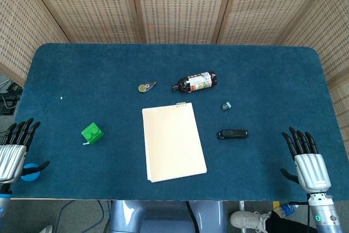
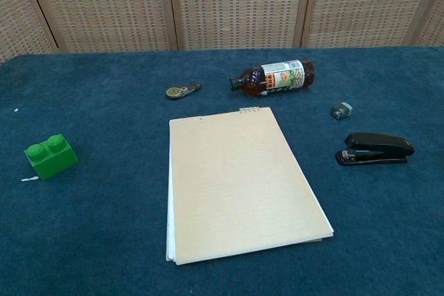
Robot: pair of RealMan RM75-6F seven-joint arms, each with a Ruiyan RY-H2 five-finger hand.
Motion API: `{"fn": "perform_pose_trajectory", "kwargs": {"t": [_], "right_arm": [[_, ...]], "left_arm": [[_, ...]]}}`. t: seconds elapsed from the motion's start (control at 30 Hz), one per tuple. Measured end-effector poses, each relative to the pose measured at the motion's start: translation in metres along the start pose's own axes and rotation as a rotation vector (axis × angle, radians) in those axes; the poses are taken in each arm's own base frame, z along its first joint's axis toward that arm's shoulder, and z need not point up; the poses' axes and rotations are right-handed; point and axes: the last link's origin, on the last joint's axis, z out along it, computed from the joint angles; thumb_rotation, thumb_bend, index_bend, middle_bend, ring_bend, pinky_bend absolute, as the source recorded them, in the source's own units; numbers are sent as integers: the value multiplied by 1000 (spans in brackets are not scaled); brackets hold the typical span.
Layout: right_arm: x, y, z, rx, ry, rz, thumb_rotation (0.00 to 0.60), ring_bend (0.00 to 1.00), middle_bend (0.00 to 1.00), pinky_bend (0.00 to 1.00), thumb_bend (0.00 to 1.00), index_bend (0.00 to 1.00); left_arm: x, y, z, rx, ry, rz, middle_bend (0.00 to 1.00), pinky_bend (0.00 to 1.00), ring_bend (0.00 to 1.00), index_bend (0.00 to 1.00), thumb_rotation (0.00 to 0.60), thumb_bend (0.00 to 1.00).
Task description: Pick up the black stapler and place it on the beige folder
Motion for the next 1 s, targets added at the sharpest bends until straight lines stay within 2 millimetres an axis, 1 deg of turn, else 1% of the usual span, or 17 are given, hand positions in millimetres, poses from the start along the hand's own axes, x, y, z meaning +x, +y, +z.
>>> {"fn": "perform_pose_trajectory", "kwargs": {"t": [1.0], "right_arm": [[1,-3,-3,8,-9,12,600,0,0,0,170,59]], "left_arm": [[-1,4,2,0,12,1,0,0,0,0,600,0]]}}
